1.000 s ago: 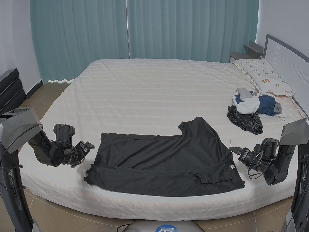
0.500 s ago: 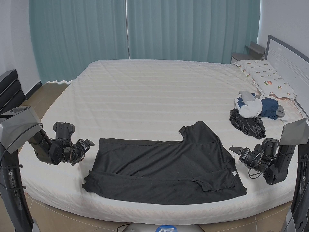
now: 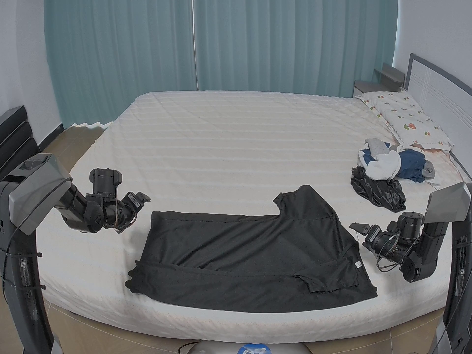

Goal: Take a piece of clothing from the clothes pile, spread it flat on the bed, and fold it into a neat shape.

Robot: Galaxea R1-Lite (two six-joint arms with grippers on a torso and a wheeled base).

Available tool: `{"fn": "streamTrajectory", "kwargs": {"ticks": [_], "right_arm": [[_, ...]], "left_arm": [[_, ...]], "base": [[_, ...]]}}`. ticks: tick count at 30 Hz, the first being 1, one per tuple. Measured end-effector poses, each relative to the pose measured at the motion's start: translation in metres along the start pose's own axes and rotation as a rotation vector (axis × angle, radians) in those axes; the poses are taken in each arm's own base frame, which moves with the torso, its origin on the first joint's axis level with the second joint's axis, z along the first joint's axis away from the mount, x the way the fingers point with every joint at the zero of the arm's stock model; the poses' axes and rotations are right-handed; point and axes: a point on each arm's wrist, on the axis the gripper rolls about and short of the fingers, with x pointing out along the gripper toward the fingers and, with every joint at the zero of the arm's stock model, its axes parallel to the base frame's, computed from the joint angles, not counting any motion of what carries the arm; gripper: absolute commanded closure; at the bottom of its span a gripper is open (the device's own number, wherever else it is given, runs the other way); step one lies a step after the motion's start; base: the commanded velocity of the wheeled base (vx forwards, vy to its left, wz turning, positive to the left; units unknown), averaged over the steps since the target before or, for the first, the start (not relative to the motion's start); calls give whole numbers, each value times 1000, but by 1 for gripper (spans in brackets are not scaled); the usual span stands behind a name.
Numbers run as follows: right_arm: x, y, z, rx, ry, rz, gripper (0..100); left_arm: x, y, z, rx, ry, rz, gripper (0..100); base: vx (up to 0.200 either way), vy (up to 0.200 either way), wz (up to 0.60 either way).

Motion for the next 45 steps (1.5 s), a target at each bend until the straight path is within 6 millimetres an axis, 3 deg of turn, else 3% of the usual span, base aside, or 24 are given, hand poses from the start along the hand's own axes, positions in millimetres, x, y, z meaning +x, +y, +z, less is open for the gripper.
{"fn": "streamTrajectory", "kwargs": {"ticks": [8,17,25,45], "right_arm": [[2,3,0,39,-3,10,0],[7,10,0,33,-6,38,0],[11,14,-5,25,7,47,0],[12,15,-5,22,7,51,0]], "left_arm": [[35,-12,9,38,82,-111,0],[65,4,-2,99,129,-101,0],[65,9,-8,95,152,-90,0],[60,-3,-12,139,126,-147,0]], "base": [[0,0,0],[0,0,0],[0,0,0],[0,0,0]]}}
